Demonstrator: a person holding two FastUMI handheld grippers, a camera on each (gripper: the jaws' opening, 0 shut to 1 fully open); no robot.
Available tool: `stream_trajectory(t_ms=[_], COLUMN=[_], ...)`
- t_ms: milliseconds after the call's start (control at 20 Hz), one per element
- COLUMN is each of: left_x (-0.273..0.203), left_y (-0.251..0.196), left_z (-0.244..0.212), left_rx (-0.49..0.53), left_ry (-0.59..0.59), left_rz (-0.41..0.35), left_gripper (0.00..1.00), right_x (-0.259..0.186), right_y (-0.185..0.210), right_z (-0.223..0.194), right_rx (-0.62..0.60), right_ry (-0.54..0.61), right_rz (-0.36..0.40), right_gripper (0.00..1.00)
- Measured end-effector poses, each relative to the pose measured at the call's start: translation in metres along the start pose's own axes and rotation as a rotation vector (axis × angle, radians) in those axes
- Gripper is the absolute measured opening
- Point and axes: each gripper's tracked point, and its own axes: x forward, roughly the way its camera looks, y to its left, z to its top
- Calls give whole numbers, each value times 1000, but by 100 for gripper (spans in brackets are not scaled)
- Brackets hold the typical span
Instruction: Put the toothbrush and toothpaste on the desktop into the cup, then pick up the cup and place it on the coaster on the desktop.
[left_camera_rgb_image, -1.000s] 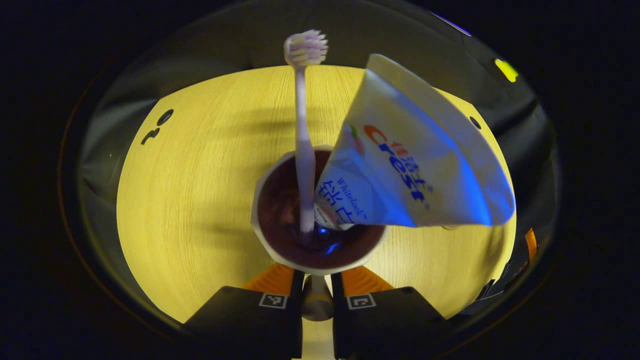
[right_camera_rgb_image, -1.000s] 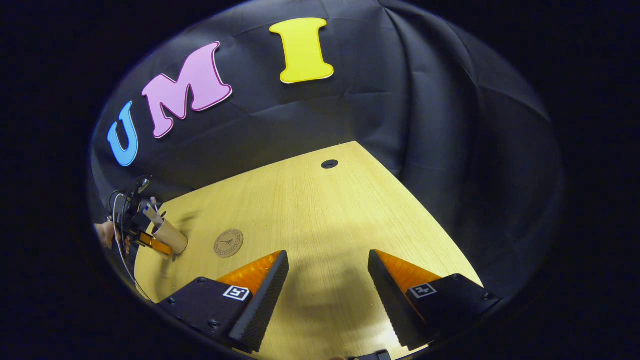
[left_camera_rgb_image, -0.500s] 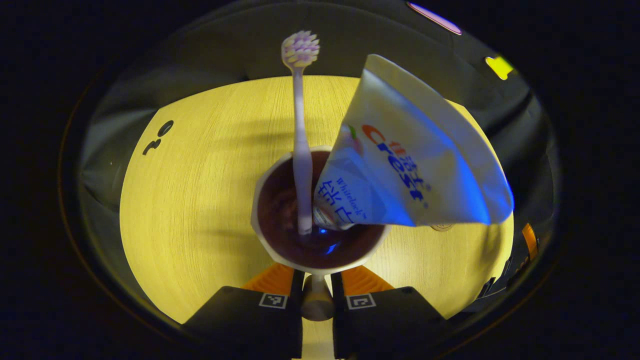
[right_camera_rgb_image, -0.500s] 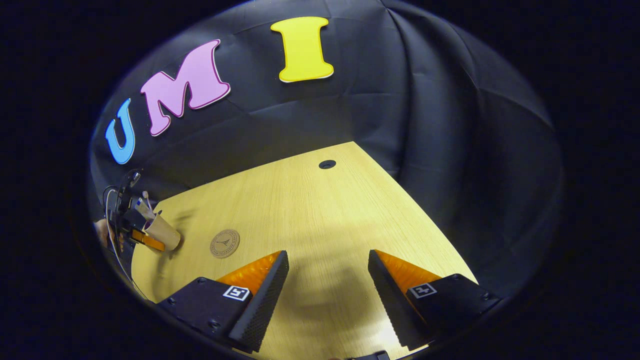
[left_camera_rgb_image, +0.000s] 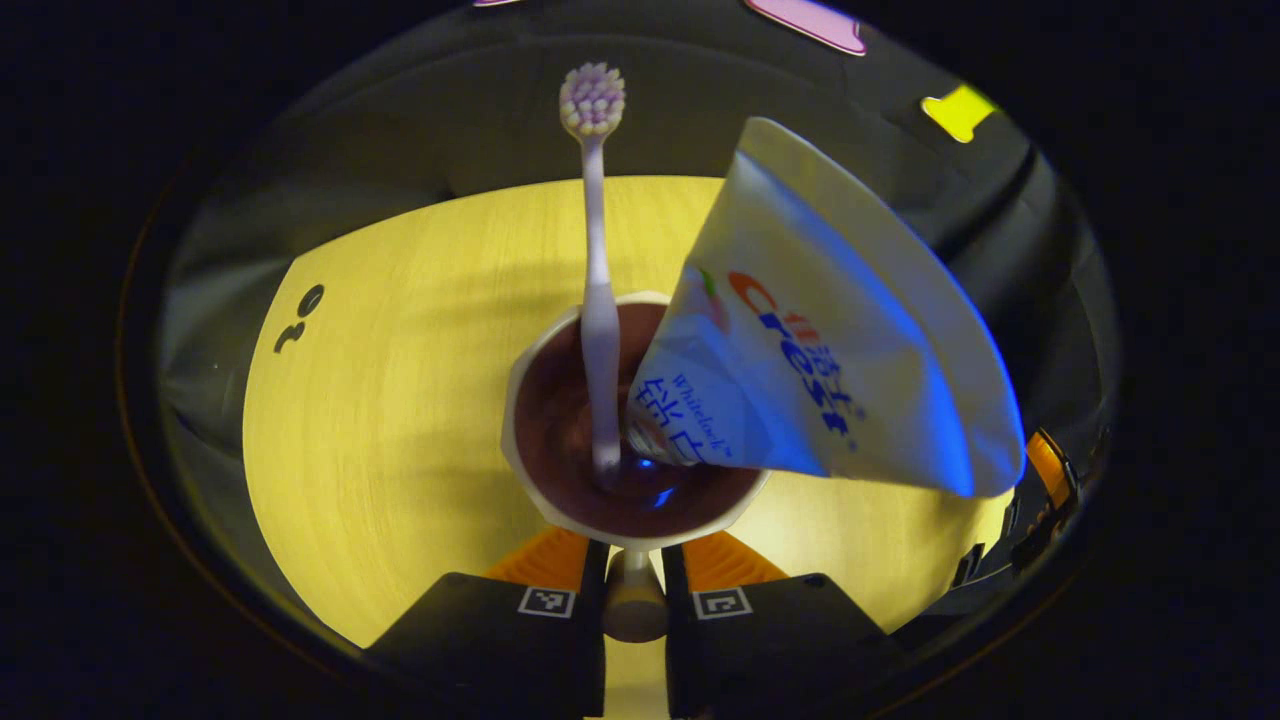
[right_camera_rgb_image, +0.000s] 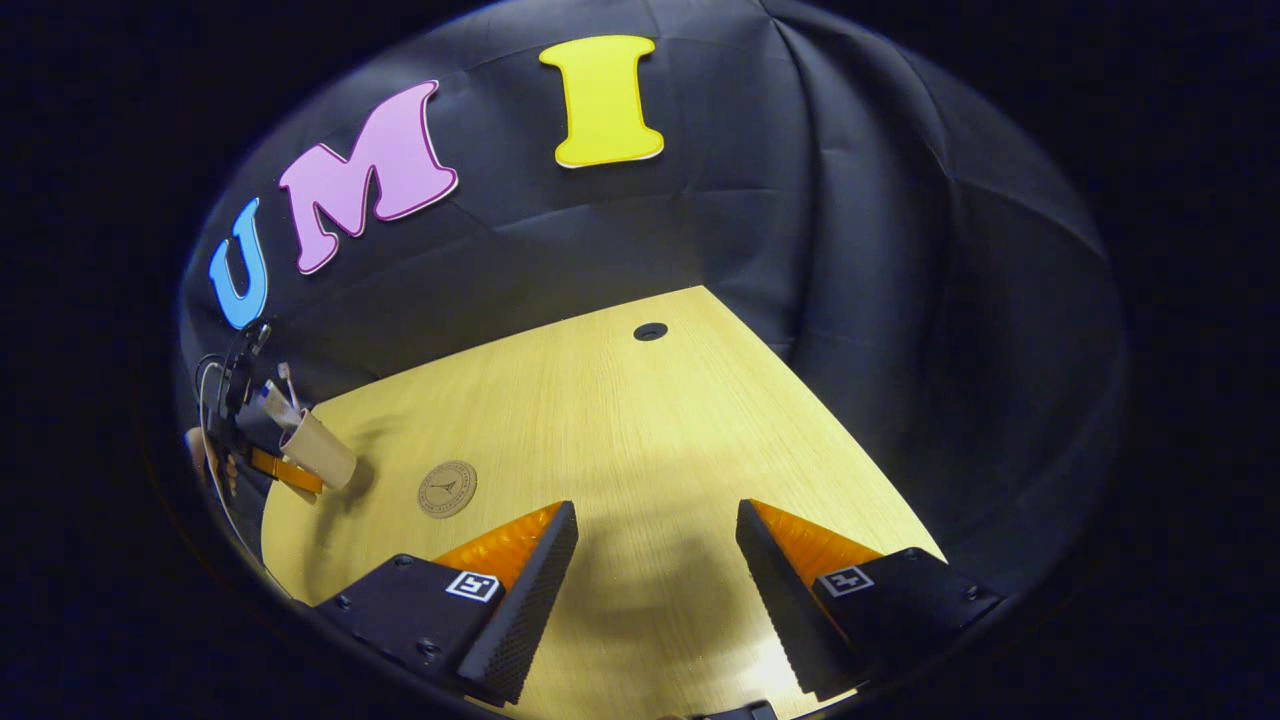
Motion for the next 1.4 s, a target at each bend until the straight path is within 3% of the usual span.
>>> stream_trajectory(t_ms=[350,700,850,900,950,1000,1100,1150,1200,1300,1350,1400], left_x=[19,42,47,47,48,50,52,52,53,57,59,57], left_y=[-77,-139,-145,-144,-145,-147,-149,-148,-147,-148,-149,-150], left_z=[23,16,13,12,12,12,11,10,8,3,0,-1], left_rx=[169,280,282,280,278,277,276,276,277,273,276,280], left_ry=[13,64,85,89,94,97,104,109,113,120,120,113], left_rz=[-66,-128,-138,-136,-135,-136,-131,-125,-120,-106,-99,-97], left_gripper=[28,28,28,33,24,28,29,24,29,30,25,31], right_x=[-15,-25,-27,-26,-27,-27,-27,-27,-27,-27,-27,-28], right_y=[-17,-16,-12,-11,-9,-6,-2,0,2,6,7,8], right_z=[7,2,-2,-4,-5,-5,-8,-10,-11,-13,-14,-15], right_rx=[32,54,50,47,47,48,46,41,36,28,24,21], right_ry=[-35,-46,-42,-40,-39,-39,-35,-31,-27,-23,-24,-23], right_rz=[-30,-35,-29,-28,-26,-22,-14,-10,-6,2,6,9], right_gripper=[98,98,98,98,98,98,98,98,98,98,98,98])
